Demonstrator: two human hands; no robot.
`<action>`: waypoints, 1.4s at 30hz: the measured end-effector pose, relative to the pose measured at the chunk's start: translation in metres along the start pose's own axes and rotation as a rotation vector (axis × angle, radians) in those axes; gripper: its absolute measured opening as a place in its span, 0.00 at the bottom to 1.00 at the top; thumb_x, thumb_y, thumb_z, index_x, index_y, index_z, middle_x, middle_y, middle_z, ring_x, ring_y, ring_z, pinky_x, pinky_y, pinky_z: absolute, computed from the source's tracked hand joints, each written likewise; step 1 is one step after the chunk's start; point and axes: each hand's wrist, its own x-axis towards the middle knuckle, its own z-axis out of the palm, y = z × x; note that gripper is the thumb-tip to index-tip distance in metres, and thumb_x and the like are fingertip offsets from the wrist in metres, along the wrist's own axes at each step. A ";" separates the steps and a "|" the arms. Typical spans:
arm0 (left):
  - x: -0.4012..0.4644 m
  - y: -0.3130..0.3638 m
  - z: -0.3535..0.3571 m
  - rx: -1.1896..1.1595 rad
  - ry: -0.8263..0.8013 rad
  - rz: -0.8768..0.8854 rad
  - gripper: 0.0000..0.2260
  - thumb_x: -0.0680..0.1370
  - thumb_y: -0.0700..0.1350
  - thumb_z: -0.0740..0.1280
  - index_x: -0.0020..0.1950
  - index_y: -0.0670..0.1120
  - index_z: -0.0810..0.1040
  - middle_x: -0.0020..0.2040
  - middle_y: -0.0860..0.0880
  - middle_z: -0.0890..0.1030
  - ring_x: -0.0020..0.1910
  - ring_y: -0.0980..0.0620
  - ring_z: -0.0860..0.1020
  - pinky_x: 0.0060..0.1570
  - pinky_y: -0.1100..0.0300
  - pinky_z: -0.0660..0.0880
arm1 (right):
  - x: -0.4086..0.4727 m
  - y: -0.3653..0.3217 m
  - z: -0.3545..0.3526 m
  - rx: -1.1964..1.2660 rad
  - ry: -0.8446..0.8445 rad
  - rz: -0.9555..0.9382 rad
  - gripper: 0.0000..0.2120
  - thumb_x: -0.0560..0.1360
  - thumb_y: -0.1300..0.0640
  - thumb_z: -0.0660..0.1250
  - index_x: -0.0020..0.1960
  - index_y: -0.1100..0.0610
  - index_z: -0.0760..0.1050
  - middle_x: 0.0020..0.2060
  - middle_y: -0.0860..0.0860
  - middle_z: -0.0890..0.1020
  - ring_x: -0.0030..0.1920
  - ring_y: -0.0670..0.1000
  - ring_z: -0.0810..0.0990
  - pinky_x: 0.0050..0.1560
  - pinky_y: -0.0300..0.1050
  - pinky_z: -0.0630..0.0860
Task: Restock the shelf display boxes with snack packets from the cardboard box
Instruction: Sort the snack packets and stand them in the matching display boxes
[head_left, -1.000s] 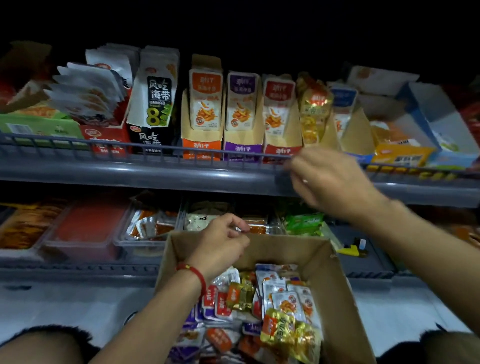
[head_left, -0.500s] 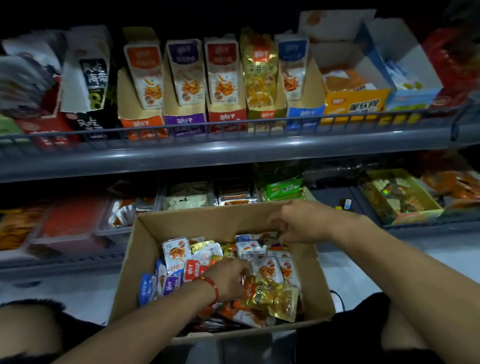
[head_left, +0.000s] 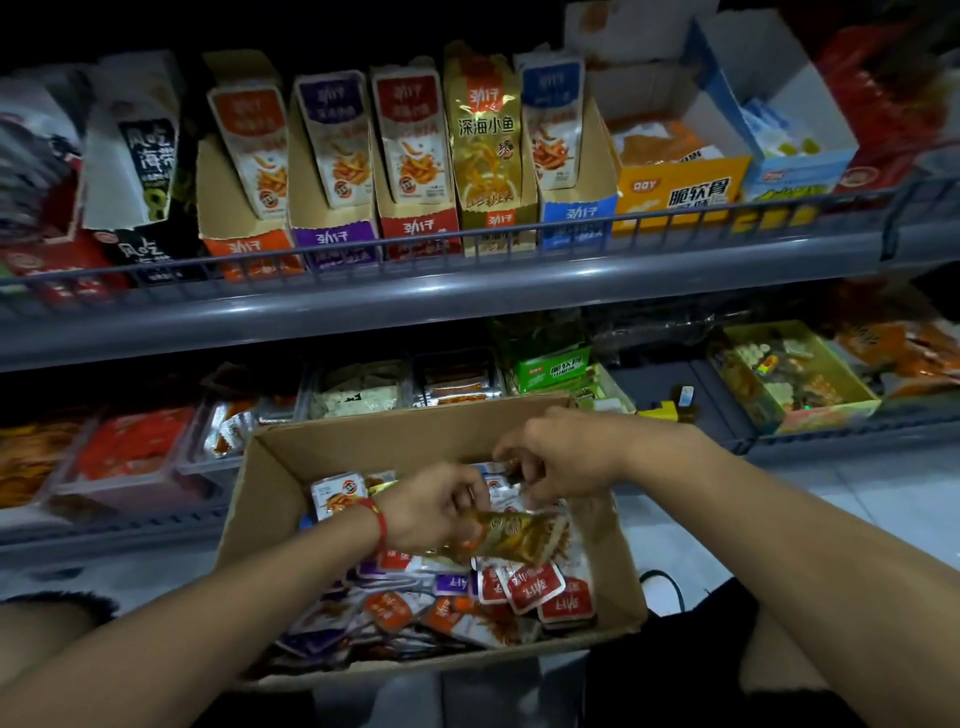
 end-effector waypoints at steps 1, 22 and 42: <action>-0.006 0.003 -0.013 -0.070 0.027 0.011 0.08 0.75 0.42 0.75 0.49 0.53 0.79 0.45 0.49 0.81 0.44 0.53 0.79 0.47 0.56 0.79 | 0.000 -0.001 0.001 0.012 -0.023 0.006 0.30 0.75 0.47 0.74 0.74 0.49 0.69 0.55 0.47 0.82 0.53 0.49 0.78 0.55 0.47 0.74; -0.060 0.047 -0.049 -0.958 0.329 0.111 0.13 0.77 0.34 0.70 0.61 0.39 0.78 0.51 0.41 0.86 0.46 0.43 0.85 0.46 0.54 0.83 | -0.009 -0.015 -0.022 1.163 0.527 -0.036 0.14 0.74 0.56 0.75 0.58 0.57 0.82 0.50 0.52 0.88 0.44 0.48 0.84 0.42 0.41 0.76; -0.073 0.041 -0.074 -1.047 0.438 0.185 0.19 0.74 0.42 0.74 0.64 0.50 0.79 0.56 0.47 0.85 0.54 0.44 0.83 0.49 0.53 0.81 | -0.057 -0.003 -0.106 0.695 1.158 -0.051 0.04 0.80 0.56 0.68 0.53 0.52 0.80 0.43 0.47 0.84 0.42 0.44 0.82 0.41 0.39 0.81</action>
